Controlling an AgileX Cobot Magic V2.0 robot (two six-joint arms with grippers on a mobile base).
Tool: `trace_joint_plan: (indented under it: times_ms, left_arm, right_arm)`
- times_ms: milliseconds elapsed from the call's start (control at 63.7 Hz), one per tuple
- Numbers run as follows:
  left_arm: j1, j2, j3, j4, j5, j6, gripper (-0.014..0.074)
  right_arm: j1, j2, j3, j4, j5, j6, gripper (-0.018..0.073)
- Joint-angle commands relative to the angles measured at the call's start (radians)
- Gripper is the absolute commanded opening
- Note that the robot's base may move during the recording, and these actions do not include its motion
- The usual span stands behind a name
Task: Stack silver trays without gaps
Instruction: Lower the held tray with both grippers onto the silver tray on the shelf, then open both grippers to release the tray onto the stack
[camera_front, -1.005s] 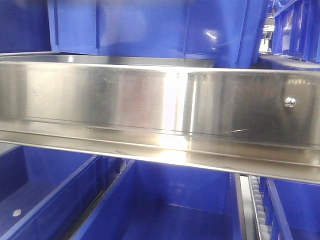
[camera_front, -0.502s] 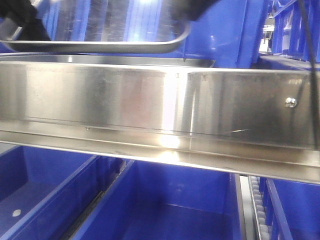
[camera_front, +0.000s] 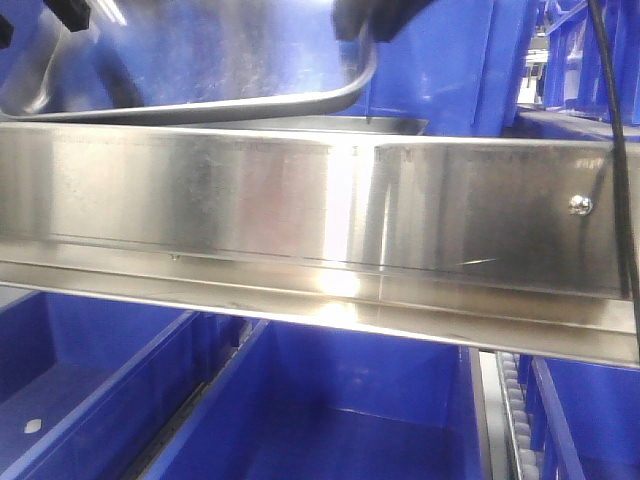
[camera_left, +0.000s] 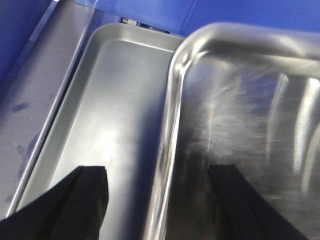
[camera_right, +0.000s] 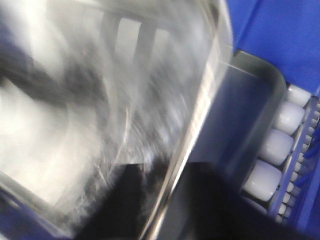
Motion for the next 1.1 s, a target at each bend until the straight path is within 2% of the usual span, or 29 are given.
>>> trace_joint_plan:
  times_ms: [0,110,204,267,314,392,439,518,628,769,895,1083]
  left_arm:
    - [0.004,-0.006,-0.007,0.000,-0.009,-0.006,0.0340]
    - [0.004,-0.006,-0.009,-0.030,0.009,-0.006,0.0340]
    - [0.004,-0.006,-0.009,-0.059,0.017,-0.002,0.0335]
    - [0.004,-0.006,-0.009,-0.080,0.020,0.012,0.0302]
    - [0.004,-0.011,-0.009,-0.085,0.022,0.012,0.0236]
    - [0.004,-0.031,-0.009,-0.087,0.022,0.014,0.0040]
    - [0.004,-0.045,-0.009,-0.087,0.022,0.029,-0.0040]
    - [0.004,-0.078,-0.009,-0.087,0.014,0.072,0.0008]
    - [0.002,-0.139,-0.009,-0.093,-0.012,0.150,0.0004]
    - [0.002,-0.240,0.026,-0.095,-0.104,0.189,0.0004]
    - [0.002,-0.377,0.125,-0.095,-0.244,0.231,0.0004]
    - [-0.021,-0.651,0.401,-0.091,-0.502,0.250,0.0004]
  right_arm:
    - [0.001,-0.005,0.002,0.001,-0.004,0.013,0.0366]
    - [0.001,-0.005,0.002,0.001,0.023,0.015,0.0297]
    - [0.001,-0.005,0.002,0.001,0.026,0.015,0.0182]
    - [0.001,-0.005,0.002,0.001,0.026,0.015,0.0092]
    - [0.001,-0.005,0.002,0.001,0.026,0.015,0.0023]
    - [0.001,-0.012,0.002,0.001,0.026,0.015,-0.0100]
    - [0.001,-0.019,0.002,0.001,0.021,0.015,-0.0081]
    - [0.001,-0.038,0.002,0.001,0.010,0.015,-0.0074]
    - [0.001,-0.077,0.002,-0.018,-0.021,0.013,-0.0078]
    - [0.007,-0.150,0.017,-0.071,-0.056,0.005,-0.0078]
    - [0.041,-0.230,0.068,-0.171,-0.087,0.005,-0.0078]
    - [0.088,-0.366,0.205,-0.229,-0.185,0.005,-0.0080]
